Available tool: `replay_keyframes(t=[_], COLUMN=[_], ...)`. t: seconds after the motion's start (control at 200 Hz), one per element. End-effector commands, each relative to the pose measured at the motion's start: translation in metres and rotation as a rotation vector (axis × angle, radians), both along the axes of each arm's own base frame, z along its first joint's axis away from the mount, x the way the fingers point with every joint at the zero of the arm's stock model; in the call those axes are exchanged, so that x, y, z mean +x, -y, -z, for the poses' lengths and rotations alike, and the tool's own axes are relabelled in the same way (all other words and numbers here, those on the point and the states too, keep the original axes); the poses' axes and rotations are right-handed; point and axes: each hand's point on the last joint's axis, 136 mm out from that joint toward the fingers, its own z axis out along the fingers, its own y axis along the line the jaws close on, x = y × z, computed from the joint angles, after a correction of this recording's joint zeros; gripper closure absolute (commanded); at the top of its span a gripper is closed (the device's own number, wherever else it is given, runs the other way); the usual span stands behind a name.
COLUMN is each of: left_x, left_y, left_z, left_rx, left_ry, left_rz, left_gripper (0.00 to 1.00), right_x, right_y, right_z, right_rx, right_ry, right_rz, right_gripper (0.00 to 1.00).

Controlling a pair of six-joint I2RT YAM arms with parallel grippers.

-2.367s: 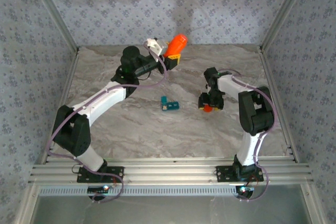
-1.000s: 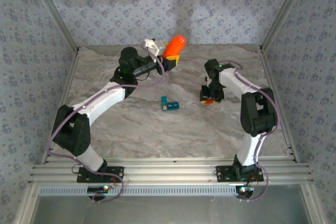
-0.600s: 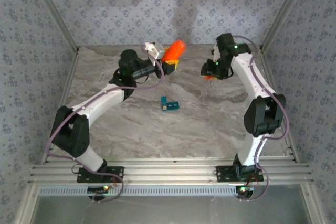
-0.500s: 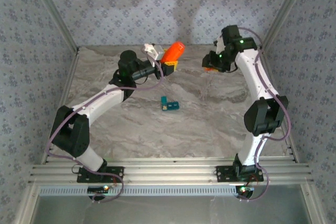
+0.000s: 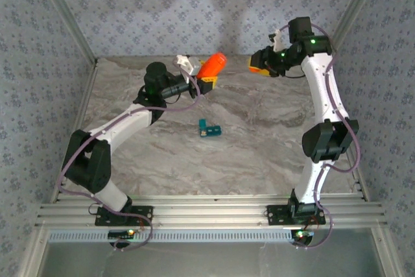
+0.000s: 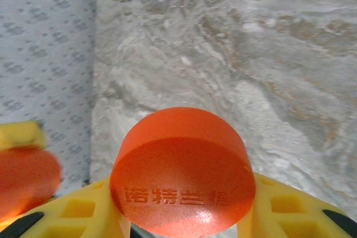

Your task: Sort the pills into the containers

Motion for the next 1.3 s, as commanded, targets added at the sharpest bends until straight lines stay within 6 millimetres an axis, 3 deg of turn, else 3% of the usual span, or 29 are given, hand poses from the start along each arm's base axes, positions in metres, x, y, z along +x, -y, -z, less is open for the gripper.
replay_keyframes(t=[0.0, 0.19, 0.325, 0.755, 1.294], left_x=[-0.001, 0.003, 0.003, 0.008, 0.006], left_y=[0.003, 0.007, 0.009, 0.01, 0.008], left_z=[0.0, 0.008, 0.013, 0.026, 0.025], left_rx=[0.013, 0.019, 0.033, 0.06, 0.069], left_ry=[0.029, 0.018, 0.011, -0.023, -0.025], left_rz=[0.047, 0.073, 0.1, 0.157, 0.202], left_gripper=[1.0, 1.0, 1.0, 1.0, 1.0], right_x=[-0.001, -0.007, -0.013, -0.033, -0.051], right_y=[-0.018, -0.028, -0.032, -0.049, -0.079], right_z=[-0.024, -0.046, -0.05, -0.044, -0.032], right_rx=[0.125, 0.197, 0.222, 0.243, 0.232], right_ry=[0.043, 0.097, 0.104, 0.076, 0.032], right_rz=[-0.083, -0.157, -0.188, -0.274, -0.373], right_gripper=[0.58, 0.59, 0.59, 0.59, 0.59])
